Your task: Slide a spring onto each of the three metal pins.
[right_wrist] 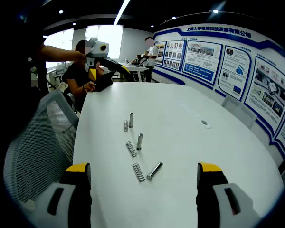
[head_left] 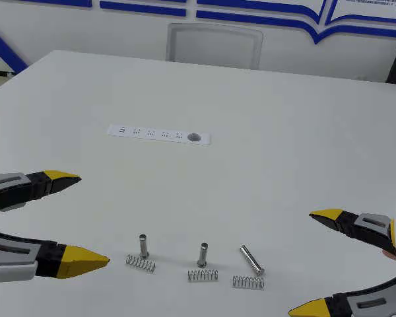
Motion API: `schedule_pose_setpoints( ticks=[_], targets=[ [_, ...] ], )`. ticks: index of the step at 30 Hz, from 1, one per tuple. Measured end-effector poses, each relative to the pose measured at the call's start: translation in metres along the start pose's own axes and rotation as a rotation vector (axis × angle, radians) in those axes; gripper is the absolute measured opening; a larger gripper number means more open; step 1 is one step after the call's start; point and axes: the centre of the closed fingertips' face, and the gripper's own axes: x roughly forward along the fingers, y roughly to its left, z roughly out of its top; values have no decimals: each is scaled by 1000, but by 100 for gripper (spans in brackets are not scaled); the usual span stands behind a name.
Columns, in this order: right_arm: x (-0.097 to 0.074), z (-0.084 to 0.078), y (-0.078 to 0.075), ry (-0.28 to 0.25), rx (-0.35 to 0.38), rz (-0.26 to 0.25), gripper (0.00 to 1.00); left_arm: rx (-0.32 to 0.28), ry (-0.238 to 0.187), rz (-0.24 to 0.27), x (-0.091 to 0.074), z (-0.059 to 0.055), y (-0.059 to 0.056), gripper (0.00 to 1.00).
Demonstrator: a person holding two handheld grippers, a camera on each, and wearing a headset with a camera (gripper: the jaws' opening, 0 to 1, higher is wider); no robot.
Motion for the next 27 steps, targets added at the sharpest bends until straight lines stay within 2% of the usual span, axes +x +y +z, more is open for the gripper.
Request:
schedule_pose_setpoints(
  ticks=[5,11,27],
  targets=[
    [0,5,0,-18,11,-2,93,-2,2,-4,2,0,0,91],
    [0,6,1,-15,20,-4,93,-5,3,-13,4,-1,-1,91],
    [-1,5,5,1,26,-2,93,-28,24,-25,1,-12,-6,90]
  ],
)
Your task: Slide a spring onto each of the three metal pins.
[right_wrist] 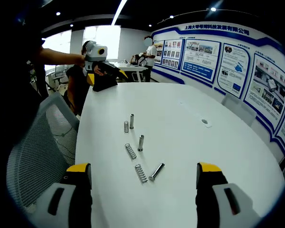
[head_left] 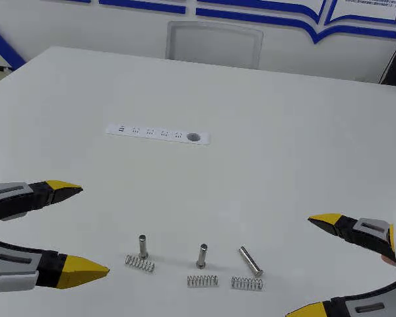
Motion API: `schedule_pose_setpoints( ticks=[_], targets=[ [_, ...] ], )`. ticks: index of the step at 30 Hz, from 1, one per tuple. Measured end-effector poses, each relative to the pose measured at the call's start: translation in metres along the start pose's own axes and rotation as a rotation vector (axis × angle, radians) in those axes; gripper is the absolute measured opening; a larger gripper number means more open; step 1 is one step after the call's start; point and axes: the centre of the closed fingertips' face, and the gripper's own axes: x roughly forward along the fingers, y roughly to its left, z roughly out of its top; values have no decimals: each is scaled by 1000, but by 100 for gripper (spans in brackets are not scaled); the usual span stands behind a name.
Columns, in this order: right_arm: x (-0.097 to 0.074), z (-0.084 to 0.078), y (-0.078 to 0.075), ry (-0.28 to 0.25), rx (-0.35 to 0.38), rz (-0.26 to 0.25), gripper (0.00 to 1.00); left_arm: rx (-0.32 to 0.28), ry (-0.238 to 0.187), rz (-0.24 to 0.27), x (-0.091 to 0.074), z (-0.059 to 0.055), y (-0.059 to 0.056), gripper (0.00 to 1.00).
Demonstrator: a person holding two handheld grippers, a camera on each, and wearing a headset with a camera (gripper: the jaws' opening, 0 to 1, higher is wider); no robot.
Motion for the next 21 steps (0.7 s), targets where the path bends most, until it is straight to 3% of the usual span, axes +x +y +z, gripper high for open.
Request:
schedule_pose_setpoints(
  ticks=[10,21],
  targets=[
    [2,-1,0,4,13,-12,93,11,6,-25,6,-2,-4,89],
    [10,-4,0,11,39,-14,91,14,6,-32,10,-4,-1,88]
  ],
)
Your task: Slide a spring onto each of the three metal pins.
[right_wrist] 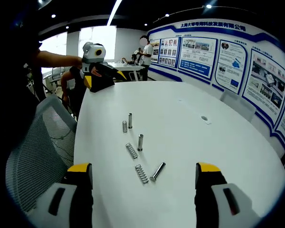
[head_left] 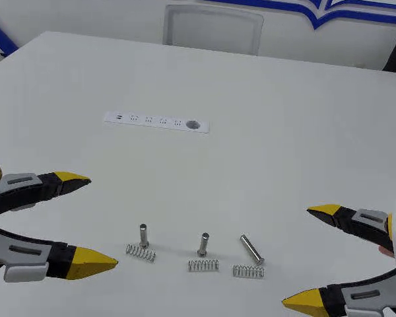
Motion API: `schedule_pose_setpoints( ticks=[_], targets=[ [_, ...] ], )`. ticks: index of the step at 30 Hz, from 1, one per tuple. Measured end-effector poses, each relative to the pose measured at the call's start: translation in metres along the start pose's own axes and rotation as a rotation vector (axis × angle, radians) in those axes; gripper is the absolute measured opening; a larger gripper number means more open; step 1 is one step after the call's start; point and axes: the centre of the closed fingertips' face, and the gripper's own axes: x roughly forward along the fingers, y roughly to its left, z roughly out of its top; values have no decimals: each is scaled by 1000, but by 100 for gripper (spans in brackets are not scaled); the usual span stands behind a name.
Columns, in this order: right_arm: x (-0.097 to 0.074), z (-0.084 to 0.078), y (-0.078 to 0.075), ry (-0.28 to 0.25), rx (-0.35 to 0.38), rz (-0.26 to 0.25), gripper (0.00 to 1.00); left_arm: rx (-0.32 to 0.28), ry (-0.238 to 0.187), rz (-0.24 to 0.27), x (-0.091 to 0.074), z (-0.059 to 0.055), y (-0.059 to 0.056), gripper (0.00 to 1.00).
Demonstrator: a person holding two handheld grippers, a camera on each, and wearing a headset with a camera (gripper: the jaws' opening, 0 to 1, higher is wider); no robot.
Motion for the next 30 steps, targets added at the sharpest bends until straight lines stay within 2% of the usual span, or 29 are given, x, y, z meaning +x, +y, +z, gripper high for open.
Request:
schedule_pose_setpoints(
  ticks=[8,15,20,28,30],
  targets=[
    [7,-1,-4,12,12,-5,88,-7,24,-12,2,-14,3,87],
    [15,-4,-7,29,21,3,86,-23,7,-10,4,-18,8,86],
    [21,-5,-11,28,30,3,86,-40,13,-8,6,-23,10,87],
    [32,-6,-13,20,60,14,81,-39,16,-10,13,-25,10,87],
    [38,-9,-14,31,69,21,79,-44,18,-11,17,-25,10,87]
  ],
)
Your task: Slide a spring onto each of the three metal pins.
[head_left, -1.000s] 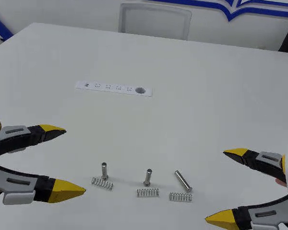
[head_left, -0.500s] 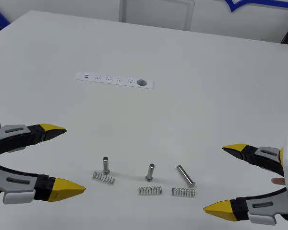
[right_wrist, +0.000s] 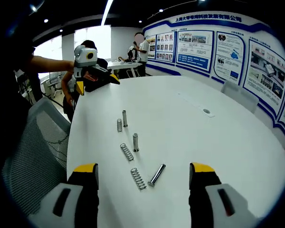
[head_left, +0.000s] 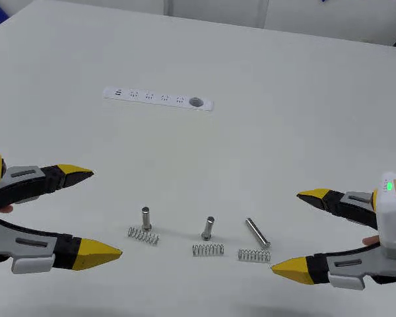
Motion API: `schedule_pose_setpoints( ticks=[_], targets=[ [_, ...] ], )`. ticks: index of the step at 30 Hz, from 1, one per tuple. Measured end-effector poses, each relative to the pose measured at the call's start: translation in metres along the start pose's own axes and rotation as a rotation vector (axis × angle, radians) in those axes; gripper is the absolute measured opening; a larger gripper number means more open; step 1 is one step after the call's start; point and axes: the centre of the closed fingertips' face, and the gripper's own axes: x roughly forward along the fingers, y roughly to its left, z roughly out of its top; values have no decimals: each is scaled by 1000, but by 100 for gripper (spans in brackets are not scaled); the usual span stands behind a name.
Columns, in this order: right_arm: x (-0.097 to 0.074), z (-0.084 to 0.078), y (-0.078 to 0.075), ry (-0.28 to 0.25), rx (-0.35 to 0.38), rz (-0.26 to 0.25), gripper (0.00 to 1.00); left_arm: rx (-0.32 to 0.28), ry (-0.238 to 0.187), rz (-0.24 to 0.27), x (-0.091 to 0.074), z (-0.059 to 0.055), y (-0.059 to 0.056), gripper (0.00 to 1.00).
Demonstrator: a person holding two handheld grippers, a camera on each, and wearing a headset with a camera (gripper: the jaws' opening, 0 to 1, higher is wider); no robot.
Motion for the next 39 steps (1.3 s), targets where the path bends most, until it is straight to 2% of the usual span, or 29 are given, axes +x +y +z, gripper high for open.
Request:
schedule_pose_setpoints(
  ticks=[8,16,19,23,28,33,39],
  targets=[
    [18,-5,-9,11,23,3,72,-13,-3,-22,8,1,-5,86],
    [28,-14,-16,28,53,-6,67,-28,8,-26,9,-6,-6,85],
    [30,-12,-18,16,66,-13,62,-35,6,-25,10,-7,-7,85],
    [35,-14,-22,13,85,-23,60,-45,5,-27,10,-9,-8,85],
    [43,-20,-23,40,94,-25,56,-61,5,-37,11,-11,-10,83],
    [53,-22,-28,50,107,-41,50,-75,-1,-25,12,-13,-5,83],
    [69,-37,-34,123,131,-64,35,-74,3,-13,13,-17,-1,83]
  ],
)
